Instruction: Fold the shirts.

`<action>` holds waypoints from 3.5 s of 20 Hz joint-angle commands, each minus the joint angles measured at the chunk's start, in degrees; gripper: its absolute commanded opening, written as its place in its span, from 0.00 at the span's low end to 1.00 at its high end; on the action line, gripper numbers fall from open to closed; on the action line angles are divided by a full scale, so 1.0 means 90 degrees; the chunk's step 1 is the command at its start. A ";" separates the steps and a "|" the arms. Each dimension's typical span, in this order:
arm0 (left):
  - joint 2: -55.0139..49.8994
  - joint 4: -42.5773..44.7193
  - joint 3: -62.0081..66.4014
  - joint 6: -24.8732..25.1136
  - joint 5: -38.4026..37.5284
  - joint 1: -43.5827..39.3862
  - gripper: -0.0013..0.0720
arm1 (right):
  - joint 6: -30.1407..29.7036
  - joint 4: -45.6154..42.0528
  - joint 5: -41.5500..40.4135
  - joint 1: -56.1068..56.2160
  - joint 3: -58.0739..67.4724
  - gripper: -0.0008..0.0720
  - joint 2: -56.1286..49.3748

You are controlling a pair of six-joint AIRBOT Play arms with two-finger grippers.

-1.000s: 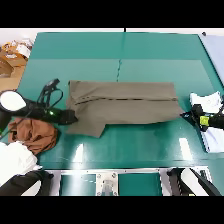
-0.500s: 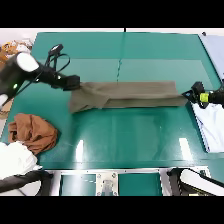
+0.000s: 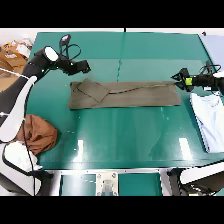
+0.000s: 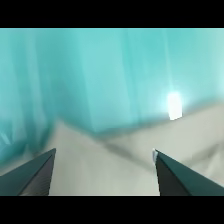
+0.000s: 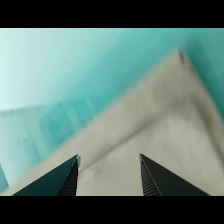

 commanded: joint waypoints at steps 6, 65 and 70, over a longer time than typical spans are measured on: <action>-0.0204 0.0056 0.0855 0.0087 -0.2086 0.0500 0.33 | -0.1171 -0.0860 0.2754 -0.1472 0.1270 0.62 -0.0651; 0.0024 -0.2115 0.2642 0.1360 -0.4925 0.1627 0.06 | -0.0527 0.0325 -0.0083 0.6382 0.3798 0.78 -0.2399; 0.0022 -0.2074 0.2642 0.1401 -0.4850 0.1625 0.06 | -0.0291 0.0308 0.1967 0.4745 0.3798 0.08 -0.1804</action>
